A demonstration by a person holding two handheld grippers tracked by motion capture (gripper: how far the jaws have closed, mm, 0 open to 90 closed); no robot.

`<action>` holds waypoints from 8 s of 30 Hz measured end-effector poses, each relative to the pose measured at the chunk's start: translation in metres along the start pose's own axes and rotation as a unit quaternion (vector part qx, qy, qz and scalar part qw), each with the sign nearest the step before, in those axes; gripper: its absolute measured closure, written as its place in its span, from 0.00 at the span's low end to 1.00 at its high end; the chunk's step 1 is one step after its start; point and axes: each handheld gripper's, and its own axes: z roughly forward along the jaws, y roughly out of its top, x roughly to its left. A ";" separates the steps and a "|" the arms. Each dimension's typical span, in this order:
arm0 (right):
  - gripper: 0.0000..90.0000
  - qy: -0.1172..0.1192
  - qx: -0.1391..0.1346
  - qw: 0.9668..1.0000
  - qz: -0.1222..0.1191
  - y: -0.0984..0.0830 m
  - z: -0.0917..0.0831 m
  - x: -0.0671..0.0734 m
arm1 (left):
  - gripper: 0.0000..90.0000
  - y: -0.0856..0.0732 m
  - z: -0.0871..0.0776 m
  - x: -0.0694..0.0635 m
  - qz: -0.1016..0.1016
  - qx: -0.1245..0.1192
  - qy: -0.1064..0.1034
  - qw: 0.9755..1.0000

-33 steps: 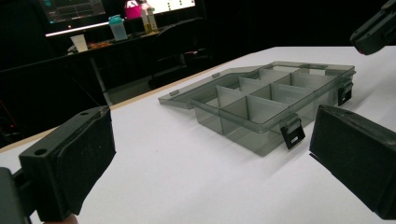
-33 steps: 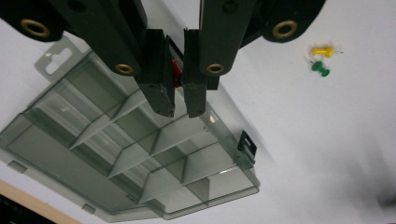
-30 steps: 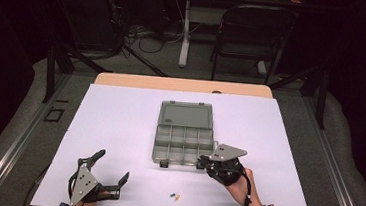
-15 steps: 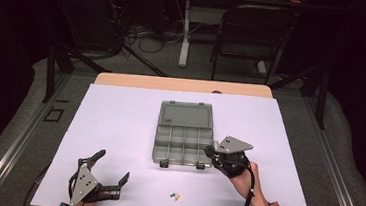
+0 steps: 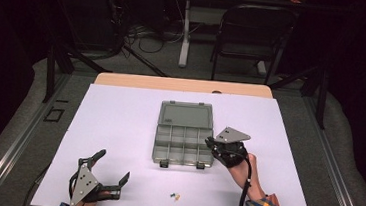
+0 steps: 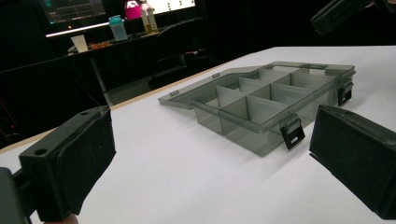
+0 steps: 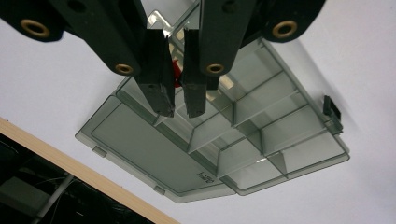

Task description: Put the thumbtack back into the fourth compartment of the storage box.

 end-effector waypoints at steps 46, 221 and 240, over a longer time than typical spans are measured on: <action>0.16 0.048 -0.009 0.999 0.004 0.011 0.009 -0.001 | 0.00 0.000 -0.001 0.001 -0.002 -0.002 0.002 1.000; 0.93 0.249 0.120 0.957 -0.091 -0.030 0.032 0.093 | 0.00 0.001 -0.002 0.001 -0.004 -0.001 0.001 1.000; 0.92 0.190 0.075 0.978 -0.044 -0.020 0.017 0.066 | 0.00 0.001 -0.002 0.001 -0.005 -0.002 0.002 1.000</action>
